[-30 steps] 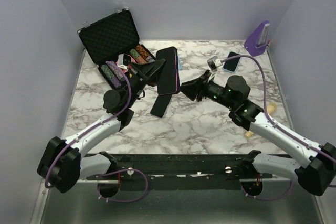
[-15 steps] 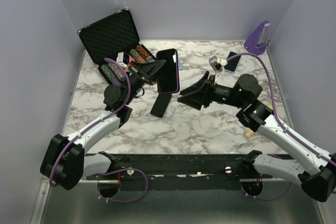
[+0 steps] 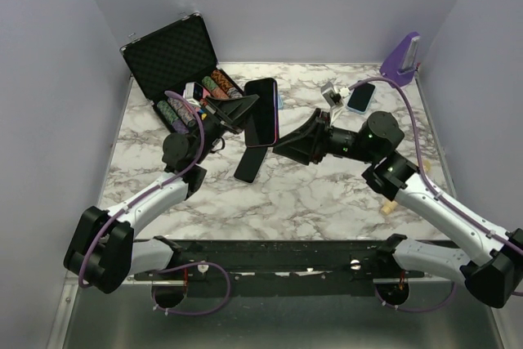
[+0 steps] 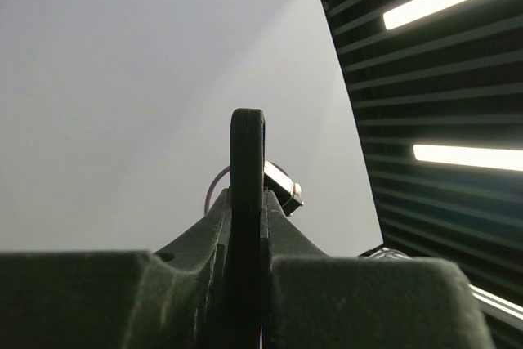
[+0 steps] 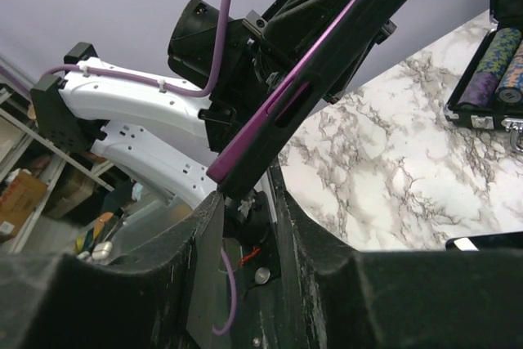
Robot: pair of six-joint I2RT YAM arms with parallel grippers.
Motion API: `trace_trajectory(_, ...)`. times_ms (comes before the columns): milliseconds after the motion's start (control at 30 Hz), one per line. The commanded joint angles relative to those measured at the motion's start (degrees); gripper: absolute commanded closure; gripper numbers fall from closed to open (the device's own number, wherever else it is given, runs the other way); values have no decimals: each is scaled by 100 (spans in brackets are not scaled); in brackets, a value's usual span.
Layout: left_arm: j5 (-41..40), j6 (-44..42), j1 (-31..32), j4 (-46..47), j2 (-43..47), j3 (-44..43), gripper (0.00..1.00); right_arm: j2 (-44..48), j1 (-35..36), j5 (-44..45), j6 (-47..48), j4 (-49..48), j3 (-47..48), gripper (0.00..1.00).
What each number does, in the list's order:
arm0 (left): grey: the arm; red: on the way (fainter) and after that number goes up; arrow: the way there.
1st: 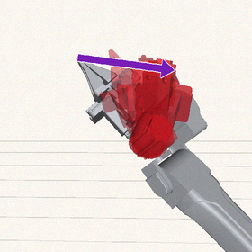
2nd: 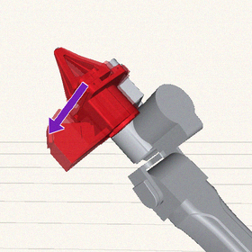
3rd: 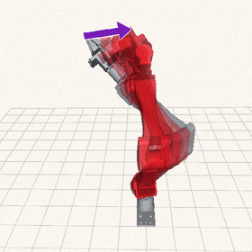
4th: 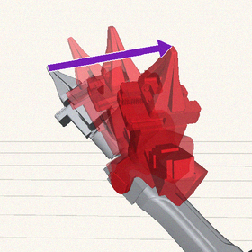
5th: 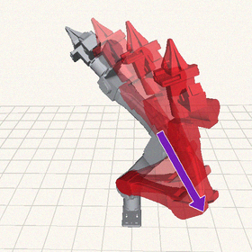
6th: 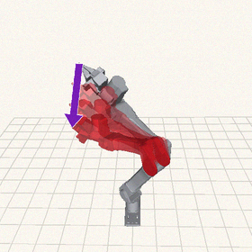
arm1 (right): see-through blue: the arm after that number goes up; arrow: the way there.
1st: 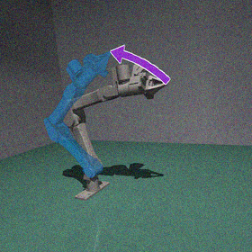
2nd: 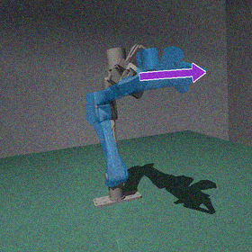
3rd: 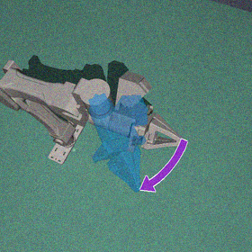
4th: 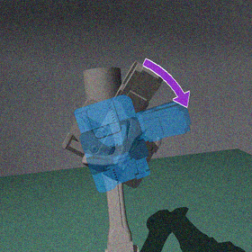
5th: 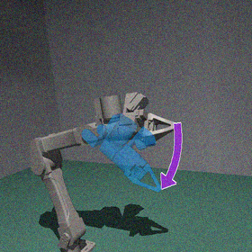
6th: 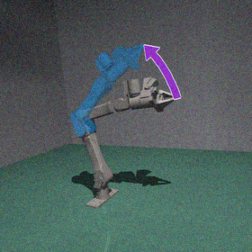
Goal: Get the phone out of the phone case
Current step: Remove the phone case from the phone.
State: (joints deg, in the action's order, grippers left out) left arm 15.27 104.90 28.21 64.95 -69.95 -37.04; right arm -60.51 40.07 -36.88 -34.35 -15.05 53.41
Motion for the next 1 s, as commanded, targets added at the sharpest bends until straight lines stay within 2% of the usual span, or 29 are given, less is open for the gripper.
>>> trace_trajectory(0, 116, 259, 9, 580, 70, 4, 100, -119, 18, 58, -46, -209, 205, 62)
trace_trajectory(167, 143, 259, 80, 554, 61, -5, 100, -242, 27, 208, -81, -209, 249, 66)
trace_trajectory(333, 73, 355, 80, 694, 8, 39, 100, -189, 27, -178, -81, -498, 83, 53)
trace_trajectory(467, 108, 390, 88, 756, -62, 3, 100, -110, 18, -389, -361, -859, 3, 51)
trace_trajectory(633, 117, 479, 97, 827, -106, -23, 100, -101, 27, -196, -415, -859, 82, 52)
trace_trajectory(733, 117, 496, 106, 818, -71, -23, 100, -163, 18, -162, -336, -772, 144, 59)
trace_trajectory(833, 117, 592, 124, 879, -71, -49, 100, -189, 27, -99, -134, -622, 117, 73)
trace_trajectory(967, 143, 829, 132, 967, -106, -76, 100, -102, 18, -425, 296, -850, -146, 73)
